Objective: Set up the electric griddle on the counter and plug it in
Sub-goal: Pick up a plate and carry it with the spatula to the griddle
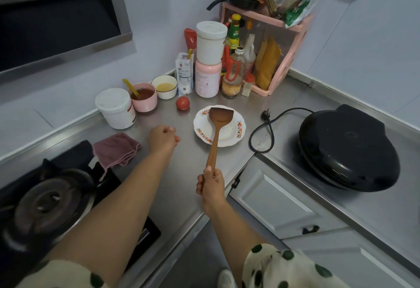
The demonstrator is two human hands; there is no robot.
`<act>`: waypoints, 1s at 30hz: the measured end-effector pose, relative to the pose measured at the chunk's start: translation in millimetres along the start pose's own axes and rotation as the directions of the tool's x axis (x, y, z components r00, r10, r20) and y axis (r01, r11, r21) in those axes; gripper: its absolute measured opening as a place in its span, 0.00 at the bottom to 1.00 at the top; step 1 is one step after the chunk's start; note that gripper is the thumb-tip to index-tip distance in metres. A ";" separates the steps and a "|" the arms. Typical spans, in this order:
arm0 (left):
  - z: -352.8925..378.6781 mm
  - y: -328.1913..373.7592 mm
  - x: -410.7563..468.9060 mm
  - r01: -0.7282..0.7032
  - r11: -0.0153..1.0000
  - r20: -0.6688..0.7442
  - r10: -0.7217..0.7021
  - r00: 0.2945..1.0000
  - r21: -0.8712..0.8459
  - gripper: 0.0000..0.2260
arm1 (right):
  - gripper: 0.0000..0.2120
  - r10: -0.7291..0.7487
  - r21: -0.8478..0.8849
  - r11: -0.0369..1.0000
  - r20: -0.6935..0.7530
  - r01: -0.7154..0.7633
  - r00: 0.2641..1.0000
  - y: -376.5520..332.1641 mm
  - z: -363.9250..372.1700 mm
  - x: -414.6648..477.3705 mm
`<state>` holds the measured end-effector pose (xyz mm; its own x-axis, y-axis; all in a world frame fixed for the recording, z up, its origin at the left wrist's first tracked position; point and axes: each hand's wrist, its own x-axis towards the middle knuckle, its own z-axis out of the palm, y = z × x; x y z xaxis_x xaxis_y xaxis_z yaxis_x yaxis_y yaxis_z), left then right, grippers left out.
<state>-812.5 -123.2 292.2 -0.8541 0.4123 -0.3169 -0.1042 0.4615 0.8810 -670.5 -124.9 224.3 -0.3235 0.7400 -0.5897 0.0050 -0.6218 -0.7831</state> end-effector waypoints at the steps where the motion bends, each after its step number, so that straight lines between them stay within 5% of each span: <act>1: -0.7 -1.4 0.4 -0.004 1.000 0.002 0.004 1.000 0.003 0.12 | 0.09 0.003 0.004 1.000 -0.009 -0.003 1.000 3.0 2.7 1.9; 22: -20.3 -16.5 23.7 0.001 1.000 0.011 -0.001 1.000 -0.013 0.12 | 0.11 0.299 -0.019 0.954 0.108 -0.299 0.948 28.5 22.4 34.8; 30: -10.9 -5.2 24.6 -0.004 1.000 0.007 0.004 1.000 0.006 0.13 | 0.13 0.232 -0.223 0.954 0.135 -0.199 0.963 6.2 14.7 32.0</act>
<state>-838.5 -124.0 283.7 -0.8509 0.4195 -0.3163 -0.0979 0.4648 0.8800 -694.7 -108.9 203.4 -0.4380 0.5340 -0.7232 0.2799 -0.6834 -0.6742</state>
